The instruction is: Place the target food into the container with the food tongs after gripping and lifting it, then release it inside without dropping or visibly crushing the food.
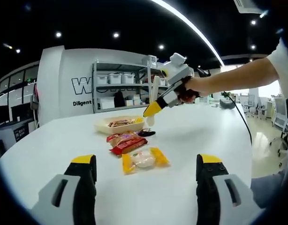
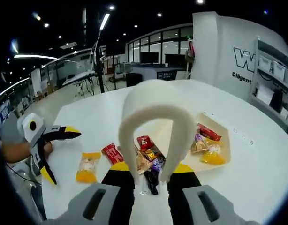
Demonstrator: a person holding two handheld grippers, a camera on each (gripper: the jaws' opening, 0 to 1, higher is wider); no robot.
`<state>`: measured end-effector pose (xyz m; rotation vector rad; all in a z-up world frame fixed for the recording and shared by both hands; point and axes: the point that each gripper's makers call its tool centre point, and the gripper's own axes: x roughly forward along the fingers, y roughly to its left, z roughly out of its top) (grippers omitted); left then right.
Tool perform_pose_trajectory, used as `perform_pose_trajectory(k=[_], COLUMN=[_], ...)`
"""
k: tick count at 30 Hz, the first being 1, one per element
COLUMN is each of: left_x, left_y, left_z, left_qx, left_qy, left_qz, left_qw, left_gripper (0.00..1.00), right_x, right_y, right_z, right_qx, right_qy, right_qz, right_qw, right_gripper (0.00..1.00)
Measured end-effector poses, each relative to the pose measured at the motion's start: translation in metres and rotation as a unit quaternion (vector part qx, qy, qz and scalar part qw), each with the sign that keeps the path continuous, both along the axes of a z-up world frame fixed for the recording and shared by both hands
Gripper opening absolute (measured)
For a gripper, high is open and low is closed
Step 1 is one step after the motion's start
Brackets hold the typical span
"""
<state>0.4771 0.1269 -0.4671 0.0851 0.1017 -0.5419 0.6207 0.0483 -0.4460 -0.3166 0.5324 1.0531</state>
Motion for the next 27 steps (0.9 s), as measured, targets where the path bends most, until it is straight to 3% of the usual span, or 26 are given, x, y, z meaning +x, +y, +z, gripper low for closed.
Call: perform_pose_trajectory(k=[9,20,27], left_x=[0.001,0.003,0.003], left_y=[0.001,0.003,0.002], left_z=[-0.001,-0.001,-0.002], left_qx=[0.001,0.003,0.005], left_qy=[0.002,0.001,0.002], left_qz=[0.000,0.003,0.003], left_qw=[1.0000,1.0000,1.0000], left_gripper=[0.85,0.84,0.83], right_x=[0.003,0.012,0.015], right_y=[0.004,0.005,0.006], right_z=[-0.020,-0.022,-0.028], right_qx=[-0.001,0.001,0.010], right_qy=[0.009,-0.005,0.006], right_qz=[-0.003,-0.007,-0.016], right_qw=[1.0000,1.0000,0.9998], right_gripper=[0.21,0.21,0.22])
